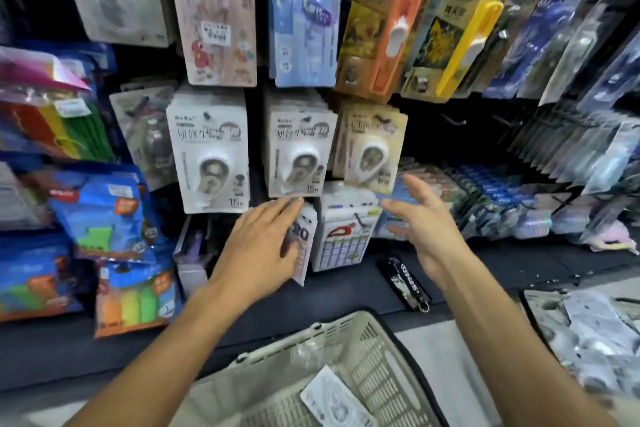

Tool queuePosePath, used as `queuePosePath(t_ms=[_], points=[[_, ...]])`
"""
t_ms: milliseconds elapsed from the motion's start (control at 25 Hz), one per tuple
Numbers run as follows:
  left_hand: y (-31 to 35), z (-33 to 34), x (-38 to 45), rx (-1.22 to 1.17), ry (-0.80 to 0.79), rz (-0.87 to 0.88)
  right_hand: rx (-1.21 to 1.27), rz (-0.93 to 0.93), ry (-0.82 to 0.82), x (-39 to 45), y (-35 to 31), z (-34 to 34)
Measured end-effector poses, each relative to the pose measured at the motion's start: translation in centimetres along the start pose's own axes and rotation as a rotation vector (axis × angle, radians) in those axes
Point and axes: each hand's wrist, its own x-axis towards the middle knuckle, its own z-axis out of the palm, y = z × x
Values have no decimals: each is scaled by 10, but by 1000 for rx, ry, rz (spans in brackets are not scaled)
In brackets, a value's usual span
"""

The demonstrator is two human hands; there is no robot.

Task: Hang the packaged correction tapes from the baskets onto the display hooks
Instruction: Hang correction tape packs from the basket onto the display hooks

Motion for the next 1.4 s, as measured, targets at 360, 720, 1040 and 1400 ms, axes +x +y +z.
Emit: queuePosePath(t_ms=[360,720,1040,1400], points=[[-43,195,-157,99,-1189,-230,-912,660,-650,-83,315,10],[-45,316,-190,216,-1149,-155,-1262,420,-382,-74,413,20],[-59,340,-214,-184,-1210,-446,-787,791,-318,-73,424,15],[-61,284,-170,-900,-972,-985,-64,1012,-303,-68,325,-16]])
